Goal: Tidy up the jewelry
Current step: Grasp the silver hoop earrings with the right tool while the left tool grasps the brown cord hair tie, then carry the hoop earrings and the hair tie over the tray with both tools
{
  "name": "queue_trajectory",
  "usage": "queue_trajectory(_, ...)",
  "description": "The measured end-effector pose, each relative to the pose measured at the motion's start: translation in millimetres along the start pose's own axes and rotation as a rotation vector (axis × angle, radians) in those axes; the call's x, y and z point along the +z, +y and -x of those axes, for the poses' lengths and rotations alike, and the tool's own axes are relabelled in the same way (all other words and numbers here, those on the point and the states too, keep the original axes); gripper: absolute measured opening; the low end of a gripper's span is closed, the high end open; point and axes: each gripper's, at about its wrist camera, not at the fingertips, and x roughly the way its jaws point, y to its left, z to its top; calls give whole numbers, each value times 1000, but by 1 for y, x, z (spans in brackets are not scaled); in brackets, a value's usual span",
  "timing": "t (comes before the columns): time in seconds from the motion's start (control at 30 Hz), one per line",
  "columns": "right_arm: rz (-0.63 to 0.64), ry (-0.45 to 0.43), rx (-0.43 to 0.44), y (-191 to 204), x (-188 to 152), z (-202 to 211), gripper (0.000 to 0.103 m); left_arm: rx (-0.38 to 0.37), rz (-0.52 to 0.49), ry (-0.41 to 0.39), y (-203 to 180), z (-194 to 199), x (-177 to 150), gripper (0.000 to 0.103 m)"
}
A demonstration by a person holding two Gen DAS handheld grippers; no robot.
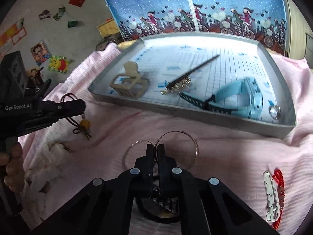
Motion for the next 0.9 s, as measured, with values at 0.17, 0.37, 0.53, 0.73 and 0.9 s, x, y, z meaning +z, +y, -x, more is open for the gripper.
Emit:
queue_trajectory(0.17,1,-66,30,5,10,17,4,-2,-89,-42,-19,5,-3,0)
queue_trajectory(0.37,-11,-127,62,4,18,38,5,-15,-170,-86,-37,5,-5,0)
queue_trajectory(0.53,-4,-188,60,-2,35,58,4,-47,-201,-103,-55,-1,2,0)
queue_trajectory(0.73,7,-224,-27,-28,50,63,5,-106,-247,-125,-94,-29,26,0)
queue_trajectory(0.9,-16,-238,-57,-52,62,52,5,-137,-279,-114,-107,-62,40,0)
